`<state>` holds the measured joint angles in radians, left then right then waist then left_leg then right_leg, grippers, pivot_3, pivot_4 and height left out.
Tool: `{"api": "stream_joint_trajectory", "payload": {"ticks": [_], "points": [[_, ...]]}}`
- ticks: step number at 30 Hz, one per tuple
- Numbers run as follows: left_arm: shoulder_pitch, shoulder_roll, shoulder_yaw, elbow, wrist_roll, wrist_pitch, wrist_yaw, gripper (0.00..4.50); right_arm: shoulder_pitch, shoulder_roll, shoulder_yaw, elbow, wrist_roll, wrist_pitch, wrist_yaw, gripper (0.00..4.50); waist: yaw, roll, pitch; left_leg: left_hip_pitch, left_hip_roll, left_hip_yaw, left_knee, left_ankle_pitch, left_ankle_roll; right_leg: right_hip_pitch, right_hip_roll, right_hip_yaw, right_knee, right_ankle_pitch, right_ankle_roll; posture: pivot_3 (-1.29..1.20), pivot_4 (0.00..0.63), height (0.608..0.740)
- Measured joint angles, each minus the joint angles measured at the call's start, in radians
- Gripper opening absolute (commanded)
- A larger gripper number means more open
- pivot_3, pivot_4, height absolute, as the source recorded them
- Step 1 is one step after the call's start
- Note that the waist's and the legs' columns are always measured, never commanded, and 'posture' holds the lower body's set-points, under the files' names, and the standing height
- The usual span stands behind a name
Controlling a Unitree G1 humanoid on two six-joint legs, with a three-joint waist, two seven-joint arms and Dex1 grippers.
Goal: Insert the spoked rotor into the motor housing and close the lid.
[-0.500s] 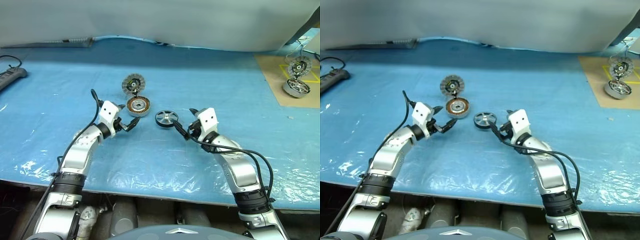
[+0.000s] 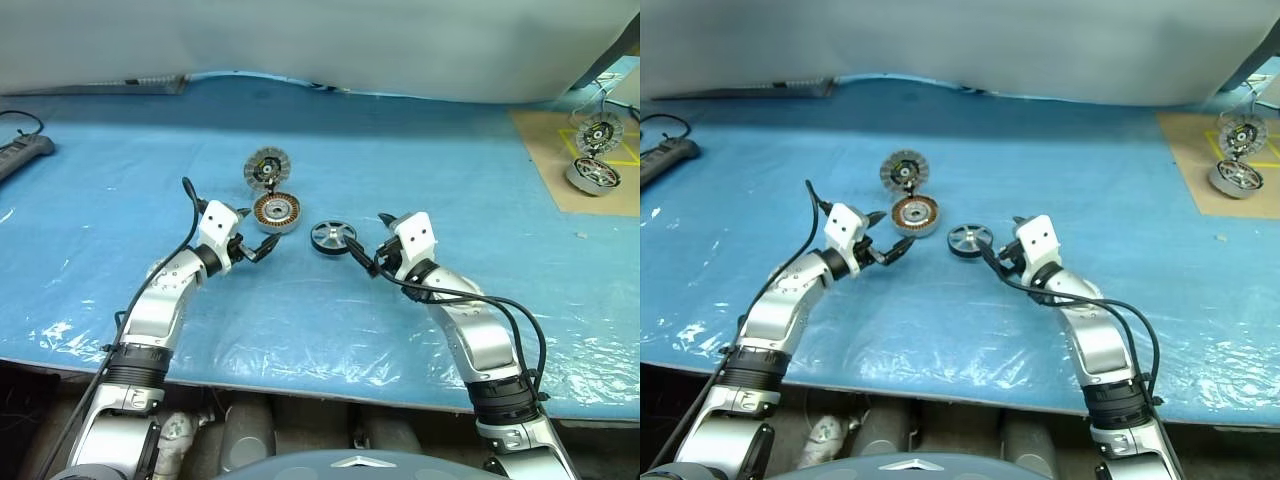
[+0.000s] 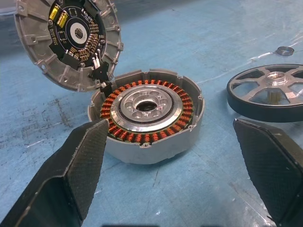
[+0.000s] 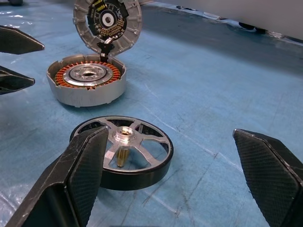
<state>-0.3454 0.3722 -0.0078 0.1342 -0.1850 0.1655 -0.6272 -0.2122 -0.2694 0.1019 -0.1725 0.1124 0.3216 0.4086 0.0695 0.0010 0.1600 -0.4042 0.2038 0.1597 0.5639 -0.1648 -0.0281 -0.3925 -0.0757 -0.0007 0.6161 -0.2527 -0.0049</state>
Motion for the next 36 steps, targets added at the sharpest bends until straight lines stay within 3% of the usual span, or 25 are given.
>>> {"api": "stream_joint_trajectory", "payload": {"ticks": [28,36], "points": [[0.006,-0.004,0.0,-0.033,0.007,0.039,0.005,4.5,-0.025,-0.01,0.0,0.0,0.004,0.019,0.021,4.48,0.0,0.0,0.0,0.0,0.0,0.0,0.0,0.0,0.0,0.0,0.0,0.0,0.0,0.0,0.0,0.0,0.15,0.74],[0.022,-0.011,0.0,-0.032,0.011,0.012,0.024,4.5,-0.131,-0.05,-0.019,0.0,0.051,0.126,0.08,4.48,-0.001,0.0,0.0,0.0,0.0,0.0,0.001,0.0,0.0,0.0,0.0,0.0,0.001,0.0,0.0,0.0,0.15,0.74]]}}
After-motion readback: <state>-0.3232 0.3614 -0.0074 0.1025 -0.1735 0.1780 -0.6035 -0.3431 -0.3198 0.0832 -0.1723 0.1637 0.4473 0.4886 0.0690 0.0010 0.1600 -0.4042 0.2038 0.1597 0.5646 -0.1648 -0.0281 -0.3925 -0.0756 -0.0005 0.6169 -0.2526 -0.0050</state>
